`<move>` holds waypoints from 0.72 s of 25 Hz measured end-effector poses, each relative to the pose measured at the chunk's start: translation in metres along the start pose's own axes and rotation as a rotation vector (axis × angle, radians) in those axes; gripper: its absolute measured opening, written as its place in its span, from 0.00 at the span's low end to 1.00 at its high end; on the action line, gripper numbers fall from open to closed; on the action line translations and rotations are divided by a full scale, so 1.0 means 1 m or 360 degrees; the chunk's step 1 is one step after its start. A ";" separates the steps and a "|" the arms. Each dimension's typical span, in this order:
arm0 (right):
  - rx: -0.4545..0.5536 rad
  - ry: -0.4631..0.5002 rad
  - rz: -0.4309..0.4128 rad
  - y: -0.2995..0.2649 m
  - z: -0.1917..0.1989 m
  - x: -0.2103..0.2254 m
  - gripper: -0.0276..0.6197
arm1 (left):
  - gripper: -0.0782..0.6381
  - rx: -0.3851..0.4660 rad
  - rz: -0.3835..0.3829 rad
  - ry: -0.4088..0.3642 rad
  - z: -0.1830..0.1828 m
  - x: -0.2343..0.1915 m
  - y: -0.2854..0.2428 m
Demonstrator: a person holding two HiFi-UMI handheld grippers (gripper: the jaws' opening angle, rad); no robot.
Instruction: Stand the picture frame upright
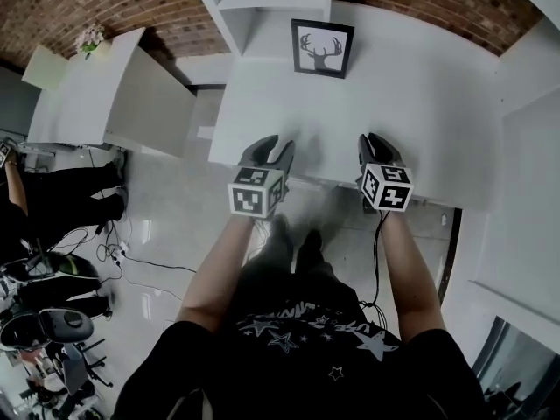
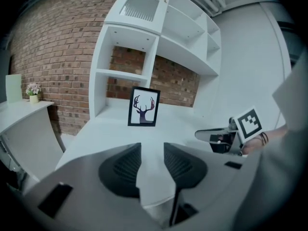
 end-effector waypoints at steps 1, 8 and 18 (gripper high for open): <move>-0.0001 -0.0010 -0.0005 0.001 0.002 -0.001 0.17 | 0.32 -0.0006 -0.0001 -0.0001 0.002 0.000 0.001; 0.0010 -0.0072 -0.0009 0.009 0.008 -0.016 0.14 | 0.31 0.0015 0.0043 0.0028 0.007 -0.005 0.010; 0.0050 -0.0153 0.0157 0.048 0.034 -0.069 0.10 | 0.29 0.0034 0.0171 0.0022 0.036 -0.028 0.065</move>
Point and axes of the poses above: the fingertips, and each gripper's own axes: y backward along the fingers, x to its right, z out of its underside, the point moved 2 cm from there along y, backward along the fingers, and after that the axes turned 7 degrees about -y, right-handed, at the moved point
